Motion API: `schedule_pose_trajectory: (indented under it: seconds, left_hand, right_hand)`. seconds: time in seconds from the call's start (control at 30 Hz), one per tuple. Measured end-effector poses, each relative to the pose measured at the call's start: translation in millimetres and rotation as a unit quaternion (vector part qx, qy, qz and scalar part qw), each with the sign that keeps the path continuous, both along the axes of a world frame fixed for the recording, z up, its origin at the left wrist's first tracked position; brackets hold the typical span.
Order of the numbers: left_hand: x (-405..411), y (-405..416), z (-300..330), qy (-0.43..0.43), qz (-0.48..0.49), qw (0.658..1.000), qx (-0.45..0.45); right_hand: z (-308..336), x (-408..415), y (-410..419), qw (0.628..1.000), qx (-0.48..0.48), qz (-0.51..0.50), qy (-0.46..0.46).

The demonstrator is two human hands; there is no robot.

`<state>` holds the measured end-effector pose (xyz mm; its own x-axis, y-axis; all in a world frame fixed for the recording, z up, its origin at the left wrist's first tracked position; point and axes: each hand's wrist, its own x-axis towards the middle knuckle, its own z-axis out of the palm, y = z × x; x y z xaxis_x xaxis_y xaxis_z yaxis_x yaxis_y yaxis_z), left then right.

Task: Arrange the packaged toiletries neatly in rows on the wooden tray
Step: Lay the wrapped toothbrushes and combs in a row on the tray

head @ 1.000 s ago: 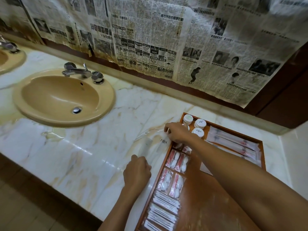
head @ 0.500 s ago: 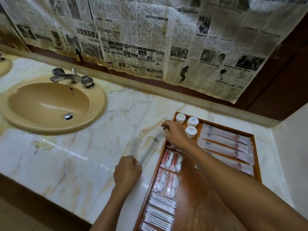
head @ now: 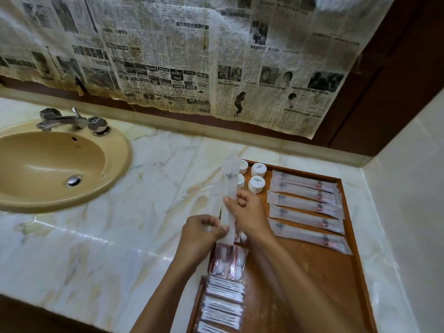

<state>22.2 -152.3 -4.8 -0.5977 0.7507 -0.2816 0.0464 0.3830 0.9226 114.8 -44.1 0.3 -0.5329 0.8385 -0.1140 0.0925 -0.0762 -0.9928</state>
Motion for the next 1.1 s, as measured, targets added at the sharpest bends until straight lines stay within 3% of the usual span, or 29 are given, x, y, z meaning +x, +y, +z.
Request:
schedule_pose_trajectory:
  seconds: [0.17, 0.27, 0.43, 0.6, 0.7, 0.8, 0.9, 1.0, 1.1]
  left_hand:
    - [27, 11, 2, 0.027, -0.121, 0.992, 0.036]
    - [43, 15, -2, 0.072, -0.208, 0.974, 0.049]
    - [80, 18, -11, 0.143, -0.414, 0.897, 0.053]
    - [120, 24, -29, 0.226, -0.533, 0.816, -0.01]
    - [134, 28, -38, 0.257, -0.584, 0.77, -0.005]
    - [137, 34, -40, 0.232, -0.564, 0.793, 0.01]
    - [131, 39, -41, 0.206, -0.442, 0.873, 0.029]
    - [122, 37, -38, 0.034, -0.326, 0.945, 0.012]
    - [116, 34, -36, -0.119, -0.287, 0.95, -0.011]
  right_hand:
    - [13, 54, 4, 0.997, 0.017, -0.072, 0.006]
    - [15, 98, 8, 0.988, 0.066, -0.13, -0.041]
    - [8, 179, 8, 0.97, 0.084, -0.176, -0.148]
    - [3, 240, 0, 0.937, 0.066, -0.153, -0.308]
    - [3, 259, -9, 0.927, 0.051, -0.126, -0.348]
    - [0, 268, -16, 0.93, 0.016, -0.116, -0.348]
    - [-1, 272, -19, 0.934, 0.002, -0.093, -0.344]
    - [0, 269, -19, 0.94, -0.004, -0.051, -0.338]
    - [0, 259, -16, 0.945, -0.005, -0.003, -0.327]
